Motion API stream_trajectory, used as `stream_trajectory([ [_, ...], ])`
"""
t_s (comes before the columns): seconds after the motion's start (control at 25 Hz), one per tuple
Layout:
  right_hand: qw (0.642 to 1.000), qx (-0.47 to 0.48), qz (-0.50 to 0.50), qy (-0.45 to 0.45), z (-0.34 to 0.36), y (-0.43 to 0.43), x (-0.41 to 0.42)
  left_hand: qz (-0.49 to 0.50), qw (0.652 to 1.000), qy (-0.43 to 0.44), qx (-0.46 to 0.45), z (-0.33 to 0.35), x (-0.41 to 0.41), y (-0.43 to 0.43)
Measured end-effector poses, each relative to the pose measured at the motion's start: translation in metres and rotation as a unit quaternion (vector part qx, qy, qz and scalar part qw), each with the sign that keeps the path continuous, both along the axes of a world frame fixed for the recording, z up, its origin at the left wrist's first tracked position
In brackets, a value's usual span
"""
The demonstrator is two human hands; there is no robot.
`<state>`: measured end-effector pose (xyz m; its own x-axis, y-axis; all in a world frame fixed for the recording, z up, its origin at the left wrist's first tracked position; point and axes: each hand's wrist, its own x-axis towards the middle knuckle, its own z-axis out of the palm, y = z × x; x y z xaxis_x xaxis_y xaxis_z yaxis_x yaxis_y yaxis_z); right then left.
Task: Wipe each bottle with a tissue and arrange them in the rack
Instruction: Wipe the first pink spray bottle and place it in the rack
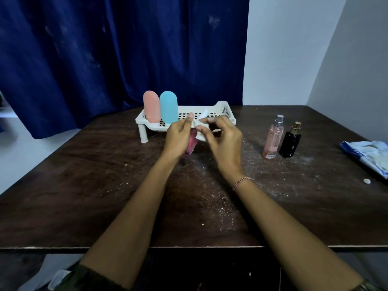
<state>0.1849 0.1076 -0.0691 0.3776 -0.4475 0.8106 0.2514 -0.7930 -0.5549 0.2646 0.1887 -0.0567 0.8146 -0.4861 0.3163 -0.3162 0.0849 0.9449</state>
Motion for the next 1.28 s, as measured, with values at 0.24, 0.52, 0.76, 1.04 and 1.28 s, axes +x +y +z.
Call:
stream_trajectory([
  [0.24, 0.998, -0.007, 0.055, -0.001, 0.0, 0.002, 0.003, -0.049, 0.989, 0.111, -0.089, 0.003, 0.003, 0.003],
  [0.52, 0.976, -0.02, 0.2, 0.081, -0.007, 0.009, 0.001, -0.071, 0.971, 0.169, -0.154, 0.003, 0.014, 0.008],
  [0.76, 0.951, -0.085, 0.243, 0.174, -0.008, 0.013, -0.002, -0.034, 0.97, 0.178, -0.165, 0.006, 0.018, 0.01],
  [1.04, 0.94, -0.079, 0.248, 0.222, -0.005, 0.005, -0.004, 0.005, 0.969, 0.173, -0.179, 0.004, 0.021, 0.007],
  [1.28, 0.926, -0.024, 0.27, 0.261, -0.002, -0.002, -0.009, -0.004, 0.957, 0.183, -0.225, 0.006, 0.023, 0.006],
])
